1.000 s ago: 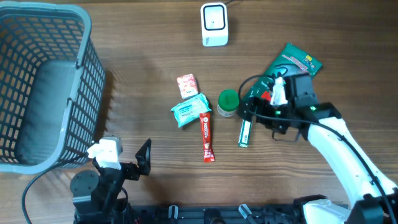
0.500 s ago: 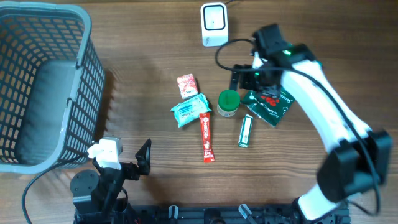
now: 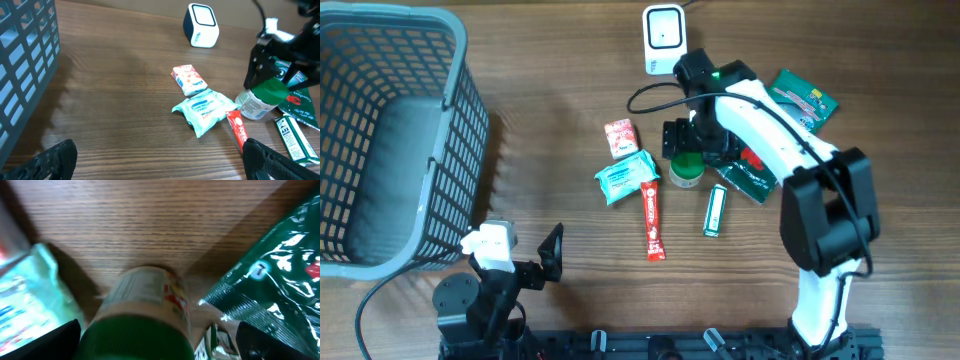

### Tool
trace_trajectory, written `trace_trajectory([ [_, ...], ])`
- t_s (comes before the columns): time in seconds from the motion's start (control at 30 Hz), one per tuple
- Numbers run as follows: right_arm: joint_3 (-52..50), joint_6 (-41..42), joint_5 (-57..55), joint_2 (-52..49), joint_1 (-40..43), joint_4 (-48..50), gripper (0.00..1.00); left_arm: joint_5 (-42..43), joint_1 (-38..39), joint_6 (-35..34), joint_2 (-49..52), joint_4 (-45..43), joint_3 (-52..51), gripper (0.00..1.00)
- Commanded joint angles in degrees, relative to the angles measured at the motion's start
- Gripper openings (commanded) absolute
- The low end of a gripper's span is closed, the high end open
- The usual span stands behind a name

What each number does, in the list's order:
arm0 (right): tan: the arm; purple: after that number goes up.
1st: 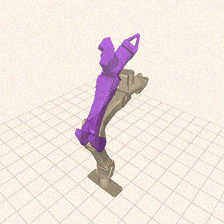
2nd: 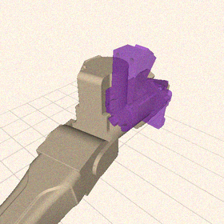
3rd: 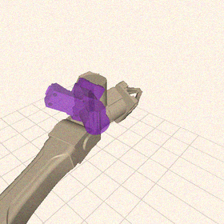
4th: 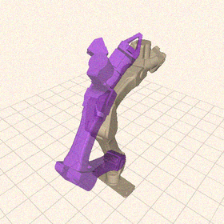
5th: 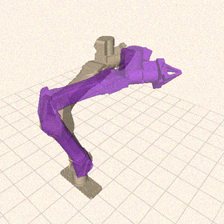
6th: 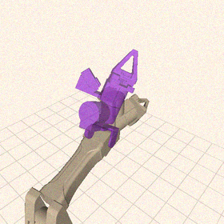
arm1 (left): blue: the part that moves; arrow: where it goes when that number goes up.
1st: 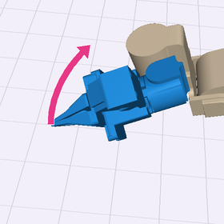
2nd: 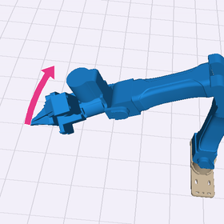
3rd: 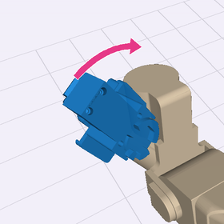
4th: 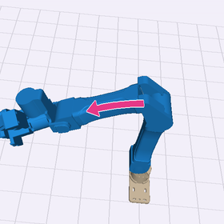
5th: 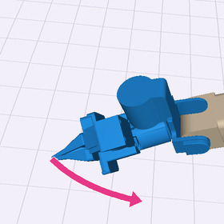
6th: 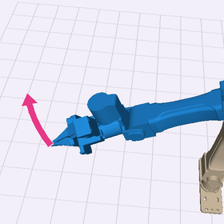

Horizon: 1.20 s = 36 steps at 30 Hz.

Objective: Scan the item barcode
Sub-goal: 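Reach right gripper to the green-lidded jar and grasp it, then lift jar with right gripper and hold its label at the scanner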

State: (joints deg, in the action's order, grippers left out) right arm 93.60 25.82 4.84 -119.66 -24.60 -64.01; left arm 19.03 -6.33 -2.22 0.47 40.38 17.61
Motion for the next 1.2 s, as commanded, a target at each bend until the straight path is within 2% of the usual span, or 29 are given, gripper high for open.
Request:
trace_trajectory([
  [0.0, 1.2, -0.6, -1.0, -2.9, -0.6, -0.6, 1.0, 0.9, -0.3, 0.9, -0.1, 0.0, -0.5, 1.0],
  [0.13, 0.4, -1.9, -1.0, -4.8, -2.5, 0.5, 0.98, 0.9, -0.3, 0.9, -0.1, 0.0, -0.5, 1.0],
  [0.27, 0.4, -3.4, -1.0, -6.7, -2.8, 1.1, 0.84, 0.9, -0.3, 0.9, -0.1, 0.0, -0.5, 1.0],
  [0.43, 0.4, -3.3, -1.0, -9.0, -2.8, 1.7, 0.78, 0.9, -0.3, 0.9, -0.1, 0.0, -0.5, 1.0],
  [0.6, 0.4, -3.3, -1.0, -9.2, -2.8, 1.7, 0.64, 0.9, -0.3, 0.9, -0.1, 0.0, -0.5, 1.0],
  [0.7, 0.6, -3.3, -0.9, -9.1, -2.7, 0.1, 0.61, 0.9, -0.3, 0.9, -0.1, 0.0, -0.5, 1.0],
  [0.8, 2.1, -3.6, -0.2, -9.1, -2.7, -3.3, 0.6, 0.9, -0.3, 0.9, -0.1, 0.0, -0.5, 1.0],
  [0.9, 5.9, -7.9, 4.7, -9.1, -2.7, -8.9, 0.57, 0.9, -0.3, 0.9, -0.1, 0.0, -0.5, 1.0],
  [1.03, 11.8, -7.9, 6.6, -9.1, -2.7, -17.0, 0.55, 0.9, -0.3, 0.9, -0.1, 0.0, -0.5, 1.0],
  [1.17, 16.8, -7.8, 13.1, -9.1, -2.7, -24.1, 0.53, 0.9, -0.3, 0.9, -0.1, 0.0, -0.5, 1.0],
])
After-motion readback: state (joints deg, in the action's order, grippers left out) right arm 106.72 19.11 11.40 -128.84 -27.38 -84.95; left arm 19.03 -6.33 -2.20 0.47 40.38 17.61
